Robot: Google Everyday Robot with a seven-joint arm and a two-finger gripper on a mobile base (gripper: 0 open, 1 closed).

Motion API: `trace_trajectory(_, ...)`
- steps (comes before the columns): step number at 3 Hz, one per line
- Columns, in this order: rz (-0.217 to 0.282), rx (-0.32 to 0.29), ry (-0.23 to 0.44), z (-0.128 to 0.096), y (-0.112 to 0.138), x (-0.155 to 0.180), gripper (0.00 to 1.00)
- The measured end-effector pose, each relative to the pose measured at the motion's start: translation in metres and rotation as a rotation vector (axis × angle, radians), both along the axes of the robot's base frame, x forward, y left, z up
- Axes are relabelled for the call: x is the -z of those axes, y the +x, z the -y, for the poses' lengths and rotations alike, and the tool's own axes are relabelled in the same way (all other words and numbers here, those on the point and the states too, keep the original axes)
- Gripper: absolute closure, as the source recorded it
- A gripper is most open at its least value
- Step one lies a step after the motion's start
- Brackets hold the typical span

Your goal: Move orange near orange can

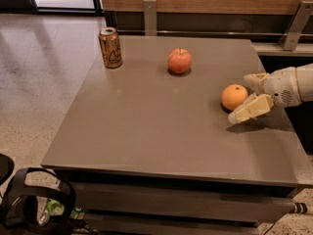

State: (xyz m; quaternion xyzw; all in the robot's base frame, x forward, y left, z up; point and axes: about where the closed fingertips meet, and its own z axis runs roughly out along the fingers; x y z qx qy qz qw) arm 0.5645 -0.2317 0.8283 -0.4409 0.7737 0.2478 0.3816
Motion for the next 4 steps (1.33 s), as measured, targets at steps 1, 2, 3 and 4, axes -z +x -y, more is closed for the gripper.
trace_trajectory(1, 0.018, -0.037, 0.044, -0.0146, 0.0038, 0.0034, 0.11)
trace_trajectory(2, 0.018, -0.043, 0.048, -0.0178, 0.0044, 0.0042, 0.26)
trace_trajectory(3, 0.016, -0.048, 0.049, -0.0203, 0.0048, 0.0051, 0.49)
trace_trajectory(4, 0.014, -0.053, 0.051, -0.0234, 0.0053, 0.0061, 0.80)
